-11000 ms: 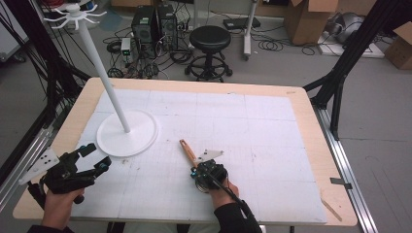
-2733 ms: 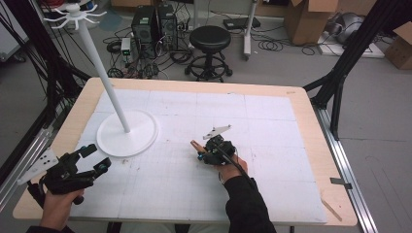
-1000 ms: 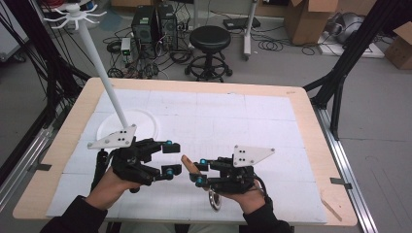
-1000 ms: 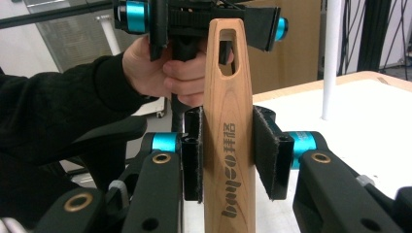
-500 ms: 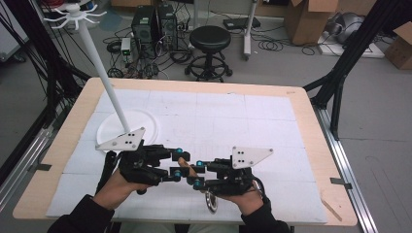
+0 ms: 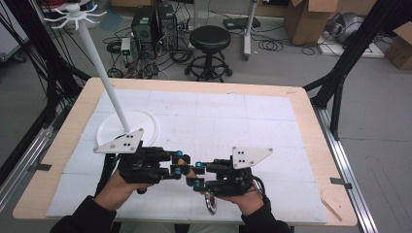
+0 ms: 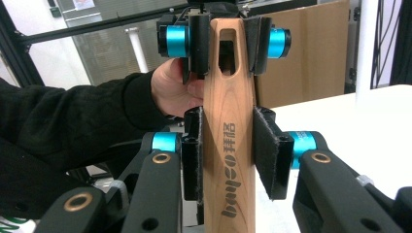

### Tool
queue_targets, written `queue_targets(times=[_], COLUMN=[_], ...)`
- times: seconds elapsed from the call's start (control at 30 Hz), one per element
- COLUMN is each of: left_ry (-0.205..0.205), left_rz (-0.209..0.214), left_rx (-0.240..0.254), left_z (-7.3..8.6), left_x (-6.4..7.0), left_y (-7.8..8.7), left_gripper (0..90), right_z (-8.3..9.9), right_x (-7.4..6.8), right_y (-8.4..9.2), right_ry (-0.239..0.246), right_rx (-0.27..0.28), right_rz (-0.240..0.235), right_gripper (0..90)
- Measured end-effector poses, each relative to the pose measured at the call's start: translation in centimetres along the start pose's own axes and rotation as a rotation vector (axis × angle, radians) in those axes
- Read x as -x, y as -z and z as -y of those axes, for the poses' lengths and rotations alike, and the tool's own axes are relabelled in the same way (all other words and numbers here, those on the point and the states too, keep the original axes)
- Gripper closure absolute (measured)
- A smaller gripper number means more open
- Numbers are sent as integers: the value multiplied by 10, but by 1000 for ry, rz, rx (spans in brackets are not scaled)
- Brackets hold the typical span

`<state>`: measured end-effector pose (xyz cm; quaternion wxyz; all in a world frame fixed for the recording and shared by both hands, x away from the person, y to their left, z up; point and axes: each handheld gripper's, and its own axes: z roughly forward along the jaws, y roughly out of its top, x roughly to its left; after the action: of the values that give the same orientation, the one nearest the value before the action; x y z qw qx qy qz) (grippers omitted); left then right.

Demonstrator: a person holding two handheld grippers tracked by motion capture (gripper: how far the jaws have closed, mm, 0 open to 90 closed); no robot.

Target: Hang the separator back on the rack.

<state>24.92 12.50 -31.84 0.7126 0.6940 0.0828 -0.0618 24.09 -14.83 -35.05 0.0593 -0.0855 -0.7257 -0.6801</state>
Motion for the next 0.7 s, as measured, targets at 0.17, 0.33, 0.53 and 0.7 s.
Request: queue_targets(times=[0.17, 0.33, 0.53, 0.7], left_ry=[-14, -29, -35, -63], left_rz=[-31, -67, -138, -206], left_rx=[-7, -13, -38, -19], left_z=[-3, -9, -23, -34], left_x=[5, 9, 12, 14], left_y=[-1, -2, 4, 9], left_gripper=[713, 715, 717, 718], right_z=[0, -1, 0, 0], right_x=[0, 1, 3, 2], right_y=[-1, -2, 1, 0], right_ry=[-7, -22, -62, -54], right_rx=[8, 0, 7, 2], right_rz=[-8, -10, 39, 122], right_gripper=[668, 571, 434, 317])
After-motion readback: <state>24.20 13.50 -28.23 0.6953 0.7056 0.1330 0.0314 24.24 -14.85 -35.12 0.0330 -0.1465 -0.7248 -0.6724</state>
